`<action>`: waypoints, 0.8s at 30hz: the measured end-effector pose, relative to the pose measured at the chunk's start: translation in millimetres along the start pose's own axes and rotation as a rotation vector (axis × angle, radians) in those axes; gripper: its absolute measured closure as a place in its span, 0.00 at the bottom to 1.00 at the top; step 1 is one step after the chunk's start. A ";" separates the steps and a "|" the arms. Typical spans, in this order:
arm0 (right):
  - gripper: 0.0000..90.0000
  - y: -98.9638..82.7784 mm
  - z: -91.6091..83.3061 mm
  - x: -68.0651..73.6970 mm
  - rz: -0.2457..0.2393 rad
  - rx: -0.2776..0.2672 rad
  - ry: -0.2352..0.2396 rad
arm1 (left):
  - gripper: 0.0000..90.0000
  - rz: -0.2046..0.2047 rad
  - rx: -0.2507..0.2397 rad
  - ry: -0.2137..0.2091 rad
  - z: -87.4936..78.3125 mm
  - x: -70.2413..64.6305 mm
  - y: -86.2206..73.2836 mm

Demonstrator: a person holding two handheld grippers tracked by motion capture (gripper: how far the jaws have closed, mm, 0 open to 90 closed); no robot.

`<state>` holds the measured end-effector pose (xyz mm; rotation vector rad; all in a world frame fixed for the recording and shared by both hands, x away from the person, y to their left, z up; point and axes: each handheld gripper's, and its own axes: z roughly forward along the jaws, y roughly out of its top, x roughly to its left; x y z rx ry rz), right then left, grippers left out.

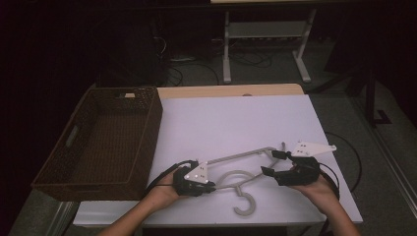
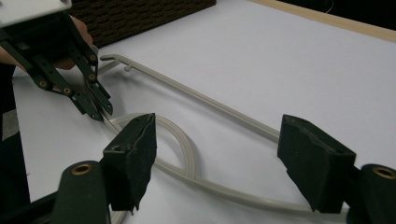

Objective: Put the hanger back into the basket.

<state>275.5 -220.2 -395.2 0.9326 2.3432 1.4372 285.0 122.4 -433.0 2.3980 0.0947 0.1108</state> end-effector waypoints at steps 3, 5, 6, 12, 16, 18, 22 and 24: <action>0.31 0.2 -0.6 -0.1 0.004 -0.002 -0.002 | 0.91 -0.005 -0.017 0.014 -6.7 1.0 3.7; 0.31 0.3 -1.2 -0.2 0.003 -0.005 -0.003 | 0.91 -0.013 -0.034 0.022 -10.5 2.3 4.9; 0.31 0.5 -1.8 -0.1 0.006 -0.005 -0.006 | 0.91 -0.020 -0.043 0.028 -12.3 2.7 5.6; 0.31 1.0 -3.5 -1.3 0.006 -0.020 -0.013 | 0.91 -0.022 -0.058 0.058 -21.6 4.8 9.3; 0.31 1.5 -5.0 -1.6 0.009 -0.030 -0.019 | 0.91 -0.039 -0.085 0.080 -31.3 5.6 13.8; 0.31 1.7 -5.5 -1.6 0.011 -0.031 -0.019 | 0.91 -0.042 -0.098 0.086 -35.4 6.0 16.2; 0.31 1.7 -6.2 -2.1 0.012 -0.036 -0.025 | 0.91 -0.053 -0.117 0.094 -42.7 7.8 18.9; 0.31 1.9 -7.4 -3.0 0.009 -0.042 -0.031 | 0.92 -0.070 -0.133 0.095 -46.8 9.1 19.8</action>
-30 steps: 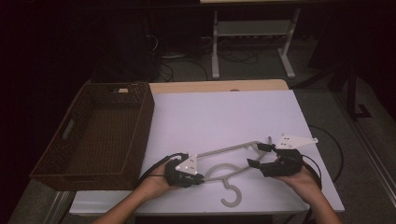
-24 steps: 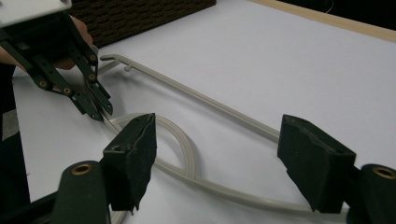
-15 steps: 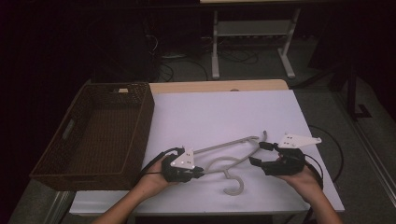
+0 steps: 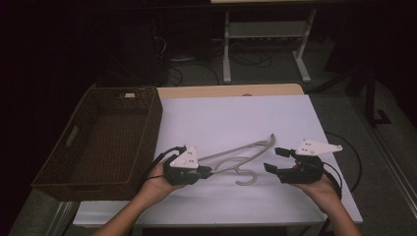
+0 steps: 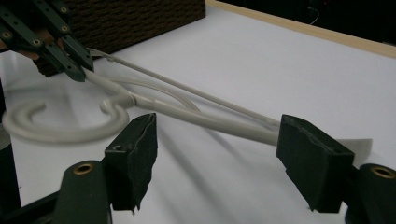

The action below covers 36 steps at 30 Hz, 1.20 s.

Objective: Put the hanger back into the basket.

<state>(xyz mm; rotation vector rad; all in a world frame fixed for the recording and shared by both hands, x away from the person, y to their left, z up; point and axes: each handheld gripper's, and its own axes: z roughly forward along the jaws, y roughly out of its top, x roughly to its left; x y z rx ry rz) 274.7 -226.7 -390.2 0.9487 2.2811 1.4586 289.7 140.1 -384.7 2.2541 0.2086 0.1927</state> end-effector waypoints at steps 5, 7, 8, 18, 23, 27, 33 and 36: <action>0.31 0.4 -1.4 0.1 0.006 -0.005 -0.004 | 0.92 -0.032 -0.037 0.014 -10.3 4.8 3.3; 0.31 0.3 -1.4 0.1 0.006 -0.005 -0.004 | 0.92 -0.038 -0.044 0.014 -12.2 5.6 3.9; 0.31 0.3 -1.3 0.0 0.004 -0.005 -0.005 | 0.92 -0.039 -0.048 0.018 -13.8 6.2 4.6; 0.31 0.1 -2.2 -0.4 0.006 -0.007 -0.009 | 0.92 -0.048 -0.074 0.043 -25.5 9.7 11.4; 0.31 0.4 -2.4 -0.7 0.003 -0.012 -0.005 | 0.92 -0.058 -0.095 0.071 -39.1 12.0 19.5; 0.31 1.0 -2.9 -0.3 0.009 -0.014 -0.002 | 0.92 -0.070 -0.111 0.081 -45.7 14.2 23.2; 0.31 0.8 -3.3 -0.9 0.012 -0.019 0.002 | 0.92 -0.094 -0.134 0.090 -67.6 21.0 33.5; 0.31 1.1 -3.6 -0.9 0.015 -0.020 0.003 | 0.92 -0.102 -0.142 0.095 -75.7 23.7 36.7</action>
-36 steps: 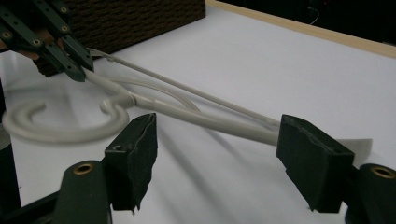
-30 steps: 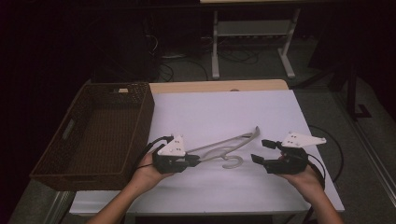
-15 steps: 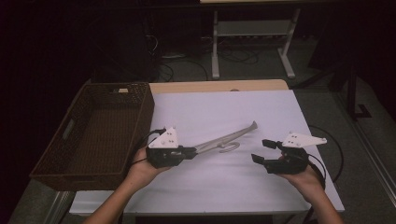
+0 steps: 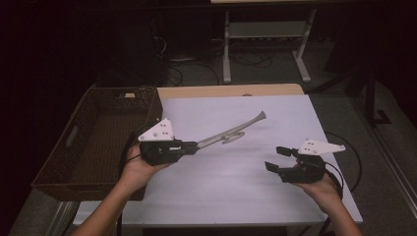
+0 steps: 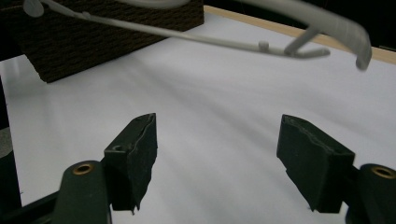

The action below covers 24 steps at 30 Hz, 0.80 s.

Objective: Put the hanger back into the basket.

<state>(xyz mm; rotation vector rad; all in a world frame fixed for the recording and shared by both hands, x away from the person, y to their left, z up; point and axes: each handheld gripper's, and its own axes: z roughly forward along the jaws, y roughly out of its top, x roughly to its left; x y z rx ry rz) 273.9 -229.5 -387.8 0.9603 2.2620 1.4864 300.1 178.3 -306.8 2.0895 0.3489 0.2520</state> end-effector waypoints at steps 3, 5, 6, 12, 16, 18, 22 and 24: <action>0.31 0.2 -0.3 -0.1 -0.004 -0.002 -0.003 | 0.92 -0.004 -0.002 0.014 -12.1 6.2 6.0; 0.31 0.3 -0.4 -0.3 -0.006 -0.004 -0.004 | 0.92 -0.007 -0.003 0.030 -20.9 10.0 9.3; 0.31 0.3 -0.3 -0.4 -0.007 -0.005 -0.005 | 0.92 -0.008 -0.006 0.038 -25.9 12.0 10.5; 0.31 0.1 -0.1 -0.3 0.003 -0.002 -0.004 | 0.92 -0.023 -0.032 0.088 -59.3 23.4 13.6; 0.31 0.1 -0.1 -0.7 0.005 -0.002 -0.006 | 0.92 -0.046 -0.053 0.130 -85.5 32.7 11.2; 0.31 0.1 -0.1 -0.8 0.004 -0.001 -0.008 | 0.92 -0.054 -0.056 0.154 -97.2 36.2 9.2; 0.31 -0.2 0.1 -2.3 0.000 -0.005 -0.014 | 0.92 -0.072 -0.072 0.196 -120.1 42.7 3.2; 0.31 -0.3 -0.1 -2.9 0.004 -0.007 -0.014 | 0.92 -0.084 -0.076 0.220 -133.9 46.4 -1.1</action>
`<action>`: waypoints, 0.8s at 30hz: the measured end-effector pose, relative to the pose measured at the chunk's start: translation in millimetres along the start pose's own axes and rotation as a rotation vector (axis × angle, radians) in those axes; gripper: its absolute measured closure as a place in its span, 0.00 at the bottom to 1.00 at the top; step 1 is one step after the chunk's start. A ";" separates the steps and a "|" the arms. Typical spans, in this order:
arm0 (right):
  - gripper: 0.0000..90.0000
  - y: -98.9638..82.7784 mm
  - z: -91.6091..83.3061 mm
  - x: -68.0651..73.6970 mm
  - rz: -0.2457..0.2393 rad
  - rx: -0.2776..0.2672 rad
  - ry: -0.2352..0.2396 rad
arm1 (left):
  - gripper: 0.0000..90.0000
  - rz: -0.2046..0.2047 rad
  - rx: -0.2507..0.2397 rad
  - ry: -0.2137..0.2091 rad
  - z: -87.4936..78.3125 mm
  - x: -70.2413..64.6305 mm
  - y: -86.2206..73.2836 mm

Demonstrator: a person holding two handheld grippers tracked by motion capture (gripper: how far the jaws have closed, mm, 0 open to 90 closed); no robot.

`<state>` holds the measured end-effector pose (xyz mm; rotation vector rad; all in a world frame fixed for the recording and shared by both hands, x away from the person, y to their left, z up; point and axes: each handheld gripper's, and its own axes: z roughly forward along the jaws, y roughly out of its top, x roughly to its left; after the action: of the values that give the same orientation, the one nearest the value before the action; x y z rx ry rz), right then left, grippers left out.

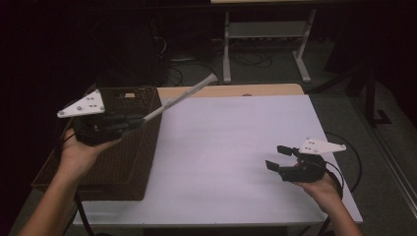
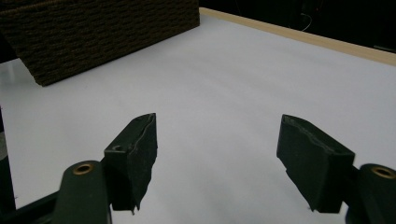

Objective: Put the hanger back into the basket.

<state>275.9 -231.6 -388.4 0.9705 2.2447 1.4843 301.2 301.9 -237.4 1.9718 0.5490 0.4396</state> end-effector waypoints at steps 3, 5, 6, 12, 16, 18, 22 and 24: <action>0.31 -0.5 0.0 -1.2 0.005 -0.001 0.002 | 0.92 -0.012 0.002 0.029 -16.0 8.2 -5.2; 0.31 -1.0 0.3 -2.9 0.005 -0.002 0.002 | 0.92 -0.020 0.010 0.048 -25.0 12.7 -10.5; 0.31 -1.3 -0.1 -3.4 0.008 0.001 0.004 | 0.92 -0.024 0.016 0.055 -28.1 14.5 -12.6; 0.31 0.4 0.5 -3.3 0.004 -0.001 -0.003 | 0.92 -0.062 0.028 0.111 -49.9 26.3 -32.8; 0.31 1.1 2.0 -2.3 -0.001 0.004 -0.005 | 0.92 -0.092 0.028 0.150 -67.4 31.8 -48.5; 0.31 1.6 2.8 -1.8 -0.004 0.005 -0.005 | 0.92 -0.099 0.030 0.163 -73.5 32.8 -54.2; 0.31 2.1 4.1 -1.0 -0.005 0.008 -0.007 | 0.92 -0.107 0.051 0.181 -81.7 35.2 -62.9; 0.31 2.1 4.4 -0.9 -0.007 0.008 -0.006 | 0.92 -0.120 0.062 0.191 -85.7 37.9 -69.2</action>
<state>279.8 -228.6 -388.5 0.9679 2.2489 1.4686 274.8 413.1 -259.8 1.9548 0.8065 0.5439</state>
